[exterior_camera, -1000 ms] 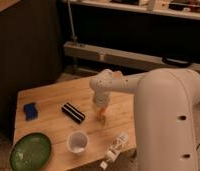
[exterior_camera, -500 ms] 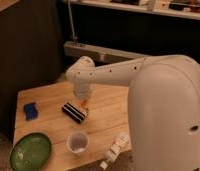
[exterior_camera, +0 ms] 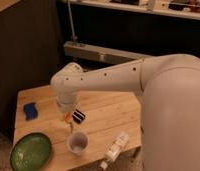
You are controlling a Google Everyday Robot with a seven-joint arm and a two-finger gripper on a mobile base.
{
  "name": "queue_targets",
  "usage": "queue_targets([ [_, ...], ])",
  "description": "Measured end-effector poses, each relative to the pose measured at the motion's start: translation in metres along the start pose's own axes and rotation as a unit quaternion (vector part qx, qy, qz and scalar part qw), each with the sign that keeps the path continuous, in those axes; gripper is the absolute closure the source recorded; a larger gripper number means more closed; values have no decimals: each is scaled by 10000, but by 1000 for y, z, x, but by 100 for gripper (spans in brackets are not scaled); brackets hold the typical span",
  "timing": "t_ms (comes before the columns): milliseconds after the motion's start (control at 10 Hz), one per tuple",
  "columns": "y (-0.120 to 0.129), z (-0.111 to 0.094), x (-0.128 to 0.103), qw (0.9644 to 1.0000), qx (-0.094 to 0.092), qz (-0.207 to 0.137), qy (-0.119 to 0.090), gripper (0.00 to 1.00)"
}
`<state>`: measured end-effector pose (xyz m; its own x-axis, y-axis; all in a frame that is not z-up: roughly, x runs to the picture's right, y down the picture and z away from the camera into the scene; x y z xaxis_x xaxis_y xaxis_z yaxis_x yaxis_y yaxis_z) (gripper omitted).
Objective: Place the pepper in the ceramic bowl
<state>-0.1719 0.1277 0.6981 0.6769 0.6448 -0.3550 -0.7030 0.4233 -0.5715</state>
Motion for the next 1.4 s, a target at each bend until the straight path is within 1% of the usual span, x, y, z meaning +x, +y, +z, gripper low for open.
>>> queue_targets([
  [100,30,-3,6,9995,-247,-200,17,100],
  [200,48,-6,11,9989,-359,-304,10,100],
  [300,53,-6,12,9987,-389,-331,14,100],
  [700,53,-6,12,9987,-391,-327,15,100],
  [800,53,-3,13,9986,-402,-353,47,100],
  [900,55,4,13,9977,-474,-478,71,100],
  [1000,66,14,9,9960,-572,-684,84,100],
  [1100,86,22,-1,9931,-685,-946,84,100],
  [1200,107,28,-10,9894,-808,-1206,68,100],
  [1300,126,32,-16,9846,-941,-1473,40,100],
  [1400,146,35,-23,9780,-1064,-1795,8,100],
])
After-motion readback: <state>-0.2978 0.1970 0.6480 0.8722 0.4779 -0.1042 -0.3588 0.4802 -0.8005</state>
